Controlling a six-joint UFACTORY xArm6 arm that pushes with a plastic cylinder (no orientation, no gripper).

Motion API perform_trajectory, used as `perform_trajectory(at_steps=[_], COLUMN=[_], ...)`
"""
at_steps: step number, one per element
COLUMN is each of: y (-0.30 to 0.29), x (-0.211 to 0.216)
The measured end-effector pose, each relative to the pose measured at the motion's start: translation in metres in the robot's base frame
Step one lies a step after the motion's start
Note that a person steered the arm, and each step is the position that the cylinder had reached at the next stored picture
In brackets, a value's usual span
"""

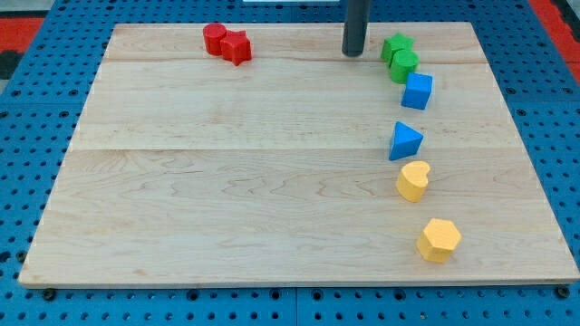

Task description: Move the blue triangle to the right

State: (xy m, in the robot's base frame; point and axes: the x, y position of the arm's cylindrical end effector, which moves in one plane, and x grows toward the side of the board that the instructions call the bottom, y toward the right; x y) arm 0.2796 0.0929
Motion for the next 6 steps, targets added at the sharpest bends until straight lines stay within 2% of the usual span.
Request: perform_trajectory(at_steps=[2, 3, 5, 6], y=[0.052, 0.045, 0.042, 0.023], x=[-0.020, -0.042, -0.021, -0.017])
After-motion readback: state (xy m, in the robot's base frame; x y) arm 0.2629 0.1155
